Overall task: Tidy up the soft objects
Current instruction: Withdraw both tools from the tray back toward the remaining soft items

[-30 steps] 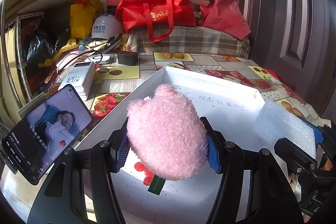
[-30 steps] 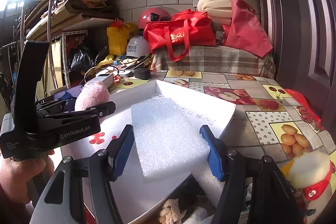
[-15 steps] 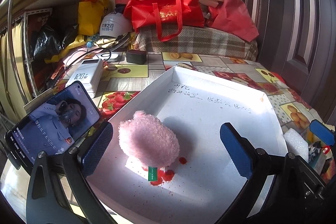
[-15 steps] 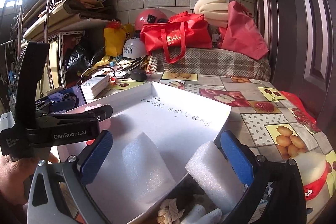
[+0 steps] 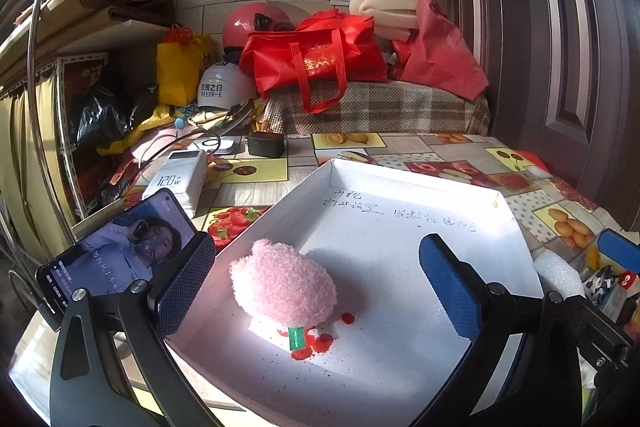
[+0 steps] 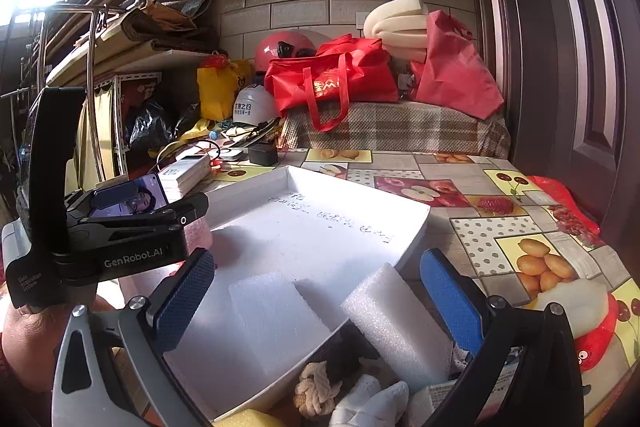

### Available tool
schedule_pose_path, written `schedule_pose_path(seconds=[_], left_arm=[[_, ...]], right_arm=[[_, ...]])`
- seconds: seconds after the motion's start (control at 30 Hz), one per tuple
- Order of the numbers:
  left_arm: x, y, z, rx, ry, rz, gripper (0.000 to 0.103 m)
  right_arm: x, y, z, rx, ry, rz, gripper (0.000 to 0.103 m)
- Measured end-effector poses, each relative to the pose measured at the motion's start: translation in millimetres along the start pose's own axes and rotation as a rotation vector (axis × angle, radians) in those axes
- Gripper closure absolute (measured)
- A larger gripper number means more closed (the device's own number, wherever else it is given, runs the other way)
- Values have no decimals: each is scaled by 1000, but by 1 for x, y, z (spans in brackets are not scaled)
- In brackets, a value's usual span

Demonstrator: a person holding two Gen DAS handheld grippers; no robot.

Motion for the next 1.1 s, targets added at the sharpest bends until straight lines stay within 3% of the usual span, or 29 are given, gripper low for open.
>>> schedule_pose_path(seconds=[0.3, 0.57, 0.73, 0.83, 0.93, 1.03, 1.1], left_arm=[[-13, 7, 2, 23, 34, 9, 0], [-21, 17, 6, 42, 16, 34, 0], [-29, 24, 10, 43, 9, 75, 0], [-33, 29, 12, 54, 6, 102, 0], [-39, 32, 15, 42, -4, 147, 0], [-46, 33, 18, 19, -10, 197, 0], [-51, 36, 20, 12, -17, 250, 0]], right_arm=[[-20, 12, 7, 8, -5, -9, 0], [-50, 32, 12, 12, 34, 7, 0], [-94, 79, 9, 101, 167, 112, 0], [-93, 118, 14, 198, 78, 212, 0], [-94, 161, 24, 326, 0, 254, 0], [-119, 199, 27, 428, 107, 266, 0], [-134, 212, 24, 402, 176, 302, 0]])
Point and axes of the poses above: each gripper's, at about its wrist camera, not at the fingertips, and x roughly the way its jaws point, y to its right, z to its underside, the point moved 3 cm from there along x, roughly the way its jaws point, and after that the axes turned 3 degrees about x, right-handed, at the moved point
